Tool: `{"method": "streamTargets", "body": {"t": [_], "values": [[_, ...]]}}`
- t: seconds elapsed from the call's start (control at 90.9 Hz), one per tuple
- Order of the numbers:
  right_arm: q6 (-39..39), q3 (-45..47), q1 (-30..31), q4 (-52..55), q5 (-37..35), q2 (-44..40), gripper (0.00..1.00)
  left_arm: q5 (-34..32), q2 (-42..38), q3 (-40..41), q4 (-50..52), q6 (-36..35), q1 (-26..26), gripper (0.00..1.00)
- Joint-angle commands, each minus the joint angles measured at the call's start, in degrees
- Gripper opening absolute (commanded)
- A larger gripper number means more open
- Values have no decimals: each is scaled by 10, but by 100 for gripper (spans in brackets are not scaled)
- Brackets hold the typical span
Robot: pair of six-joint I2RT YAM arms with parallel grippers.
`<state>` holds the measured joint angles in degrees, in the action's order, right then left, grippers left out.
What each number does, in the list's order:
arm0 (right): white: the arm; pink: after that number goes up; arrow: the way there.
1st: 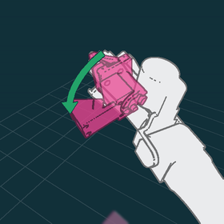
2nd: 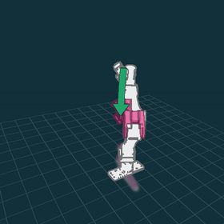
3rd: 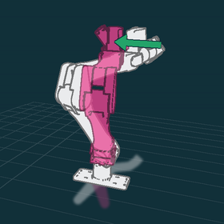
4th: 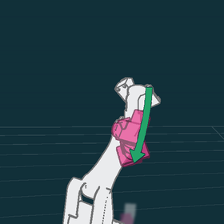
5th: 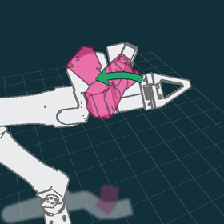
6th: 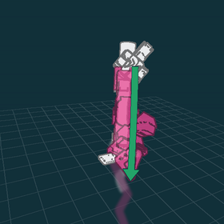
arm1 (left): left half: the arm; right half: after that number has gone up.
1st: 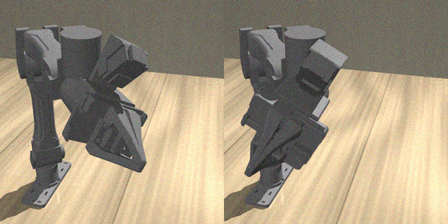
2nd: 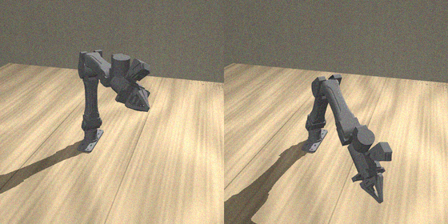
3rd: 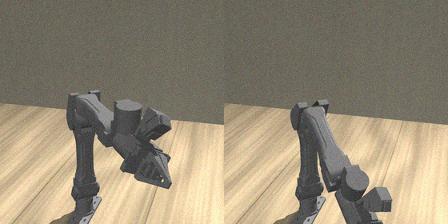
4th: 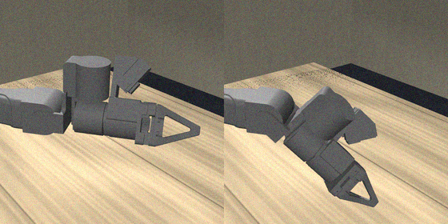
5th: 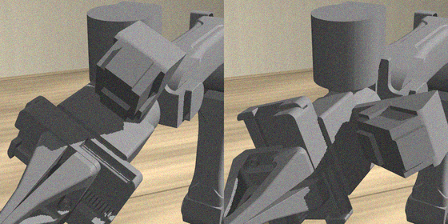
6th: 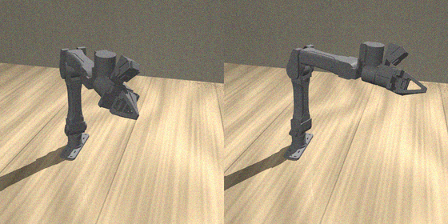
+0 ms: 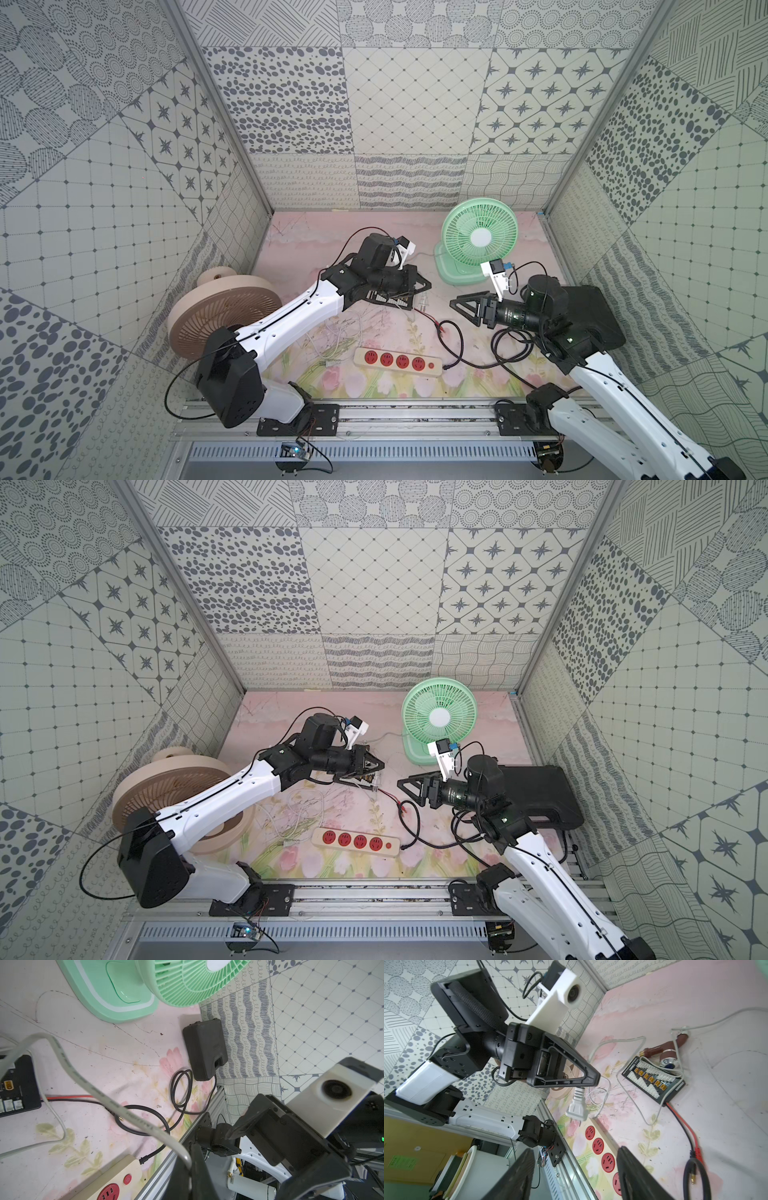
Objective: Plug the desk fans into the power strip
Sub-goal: Pick up the plug from the center of the board.
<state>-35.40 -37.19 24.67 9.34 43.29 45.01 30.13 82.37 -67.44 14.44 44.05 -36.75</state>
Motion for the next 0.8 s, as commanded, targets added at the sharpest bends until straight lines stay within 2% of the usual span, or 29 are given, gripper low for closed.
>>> {"method": "streamTargets", "body": {"t": [0.0,0.407,0.649,0.792], "values": [[-36,14,-2,-124,68,23,64,111,-5,15,-89,9,-2,0],[-40,14,15,-193,144,99,53,237,19,2,-134,34,-2,0],[-29,12,41,-204,156,116,49,267,27,-7,-130,27,-2,0],[-32,13,43,-216,158,118,43,280,26,-7,-127,23,-2,0]]}}
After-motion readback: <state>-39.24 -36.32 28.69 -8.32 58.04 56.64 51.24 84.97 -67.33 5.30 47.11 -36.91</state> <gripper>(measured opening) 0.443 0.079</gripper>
